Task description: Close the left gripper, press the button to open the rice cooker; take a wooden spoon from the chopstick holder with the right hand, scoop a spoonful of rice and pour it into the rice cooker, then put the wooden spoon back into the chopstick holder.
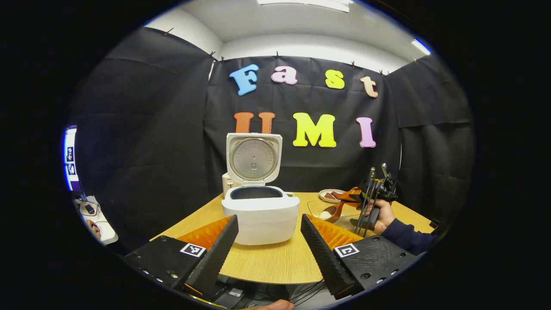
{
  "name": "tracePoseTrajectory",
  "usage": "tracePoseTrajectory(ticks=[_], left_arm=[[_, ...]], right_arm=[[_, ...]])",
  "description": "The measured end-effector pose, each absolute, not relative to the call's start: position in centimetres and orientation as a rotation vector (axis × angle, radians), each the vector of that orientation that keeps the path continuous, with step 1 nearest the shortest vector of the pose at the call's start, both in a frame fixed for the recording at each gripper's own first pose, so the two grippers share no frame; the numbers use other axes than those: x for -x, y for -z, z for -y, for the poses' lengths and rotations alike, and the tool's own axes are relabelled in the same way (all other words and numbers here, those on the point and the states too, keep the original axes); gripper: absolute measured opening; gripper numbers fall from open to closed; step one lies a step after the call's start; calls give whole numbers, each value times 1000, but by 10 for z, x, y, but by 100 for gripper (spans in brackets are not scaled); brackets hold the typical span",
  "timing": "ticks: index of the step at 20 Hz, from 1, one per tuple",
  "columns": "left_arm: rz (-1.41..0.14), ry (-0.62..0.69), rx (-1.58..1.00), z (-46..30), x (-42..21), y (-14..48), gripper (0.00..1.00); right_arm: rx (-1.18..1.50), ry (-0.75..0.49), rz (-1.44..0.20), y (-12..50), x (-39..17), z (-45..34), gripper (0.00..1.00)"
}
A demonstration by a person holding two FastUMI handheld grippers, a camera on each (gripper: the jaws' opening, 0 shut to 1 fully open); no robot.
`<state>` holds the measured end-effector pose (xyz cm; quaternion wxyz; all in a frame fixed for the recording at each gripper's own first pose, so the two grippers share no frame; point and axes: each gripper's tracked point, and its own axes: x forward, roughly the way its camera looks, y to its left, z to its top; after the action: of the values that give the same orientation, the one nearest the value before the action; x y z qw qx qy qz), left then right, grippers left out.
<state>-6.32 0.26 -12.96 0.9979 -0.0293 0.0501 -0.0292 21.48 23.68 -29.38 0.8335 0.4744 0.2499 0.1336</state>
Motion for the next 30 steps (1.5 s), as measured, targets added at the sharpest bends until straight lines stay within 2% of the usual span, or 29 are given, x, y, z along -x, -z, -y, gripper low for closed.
tracePoseTrajectory(ticks=[4, 10, 14, 20, 30], left_arm=[[-89, 82, 48, 7, 66, 123, 93], [-78, 83, 39, 0, 73, 118, 93], [-75, 71, 51, -12, 81, 118, 93], [-44, 74, 51, -29, 98, 107, 93], [-52, 71, 39, -52, 123, 118, 93]], right_arm=[[-1159, -265, -481, 282, -216, -205, 13], [-1491, -334, -416, 226, -219, -196, 12], [-1492, -406, -368, 178, -205, -212, 12], [-1444, -518, -379, 126, -194, -276, 12], [-1286, -505, -457, 116, -227, -409, 12]])
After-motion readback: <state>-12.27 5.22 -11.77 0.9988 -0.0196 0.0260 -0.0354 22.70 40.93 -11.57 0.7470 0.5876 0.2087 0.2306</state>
